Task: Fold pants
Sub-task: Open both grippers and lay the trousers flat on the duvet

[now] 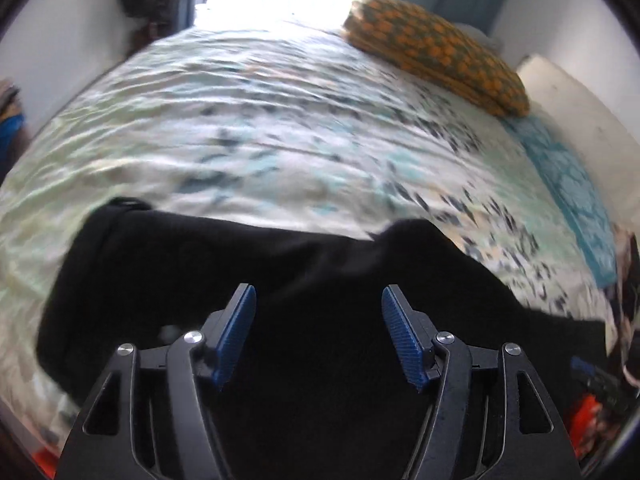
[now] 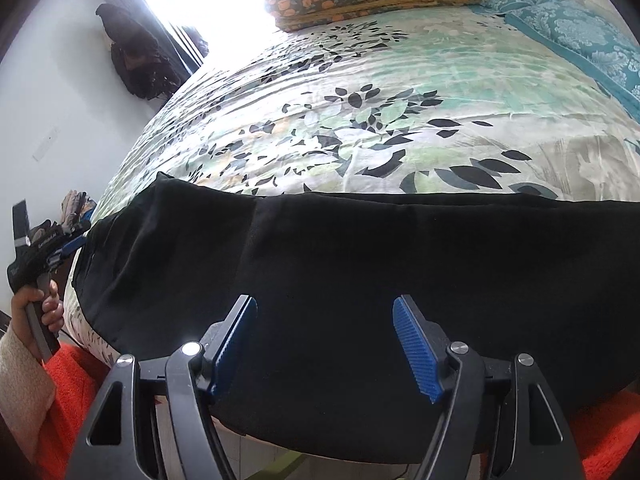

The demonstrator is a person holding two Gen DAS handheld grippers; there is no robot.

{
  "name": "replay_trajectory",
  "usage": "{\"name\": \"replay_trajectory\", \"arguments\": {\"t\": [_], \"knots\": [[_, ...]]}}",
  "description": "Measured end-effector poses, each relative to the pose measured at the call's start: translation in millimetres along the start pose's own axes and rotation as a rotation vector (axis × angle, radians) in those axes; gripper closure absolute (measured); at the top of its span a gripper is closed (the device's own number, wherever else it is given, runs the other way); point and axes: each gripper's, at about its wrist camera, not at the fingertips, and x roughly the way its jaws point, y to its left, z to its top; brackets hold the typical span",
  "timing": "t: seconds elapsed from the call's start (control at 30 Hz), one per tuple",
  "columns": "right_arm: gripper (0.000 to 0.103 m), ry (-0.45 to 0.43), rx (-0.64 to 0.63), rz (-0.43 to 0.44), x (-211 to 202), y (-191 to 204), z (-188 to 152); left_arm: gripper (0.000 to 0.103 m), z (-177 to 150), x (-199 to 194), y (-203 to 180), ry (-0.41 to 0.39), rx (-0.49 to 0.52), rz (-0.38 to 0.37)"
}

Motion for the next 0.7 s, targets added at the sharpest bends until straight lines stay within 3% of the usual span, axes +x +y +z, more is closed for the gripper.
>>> {"name": "replay_trajectory", "arguments": {"t": [0.03, 0.1, 0.13, 0.2, 0.27, 0.3, 0.33, 0.37, 0.47, 0.53, 0.6, 0.7], "knots": [[0.032, 0.004, -0.011, -0.001, 1.1, 2.3, -0.4, 0.035, 0.4, 14.1, -13.1, 0.037, 0.056, 0.013], [0.029, 0.017, -0.032, -0.009, 4.3, 6.1, -3.0, 0.033, 0.2, 48.6, -22.7, 0.094, 0.124, 0.162], [0.029, 0.027, -0.05, -0.02, 6.6, 8.0, -4.6, 0.033, 2.1, 59.6, -14.2, 0.098, 0.094, 0.225], [0.029, 0.035, -0.091, -0.056, 8.4, 10.7, -9.2, 0.034, 7.8, 63.0, 18.0, 0.06, -0.102, 0.173], [0.023, 0.044, -0.113, -0.086, 8.9, 8.5, -14.5, 0.039, 12.0, 60.2, 27.2, 0.051, -0.18, 0.176], [0.011, 0.069, -0.113, -0.117, 13.2, 4.1, -17.4, 0.038, 12.9, 61.7, 24.3, 0.057, -0.162, 0.192], [0.007, 0.107, -0.111, -0.162, 20.8, -2.6, -22.0, 0.038, 12.6, 62.6, 19.7, 0.059, -0.126, 0.213], [0.006, 0.128, -0.115, -0.184, 26.3, -9.5, -26.8, 0.038, 11.2, 61.1, 16.4, 0.054, -0.101, 0.225], [0.006, 0.083, -0.121, -0.204, 14.0, -12.9, -24.1, 0.038, 6.7, 36.6, 14.8, 0.018, -0.1, 0.267], [0.006, 0.028, -0.113, -0.187, 2.4, -14.6, -20.7, 0.034, 0.4, 16.1, 10.6, -0.02, -0.074, 0.206], [0.006, 0.011, -0.092, -0.184, -0.5, -20.4, -18.6, 0.034, -10.8, 2.9, 1.3, -0.022, -0.007, 0.145], [0.007, 0.055, -0.032, -0.205, 6.9, -41.8, -14.2, 0.033, -32.1, 1.4, -10.2, 0.017, 0.123, 0.196]]}}
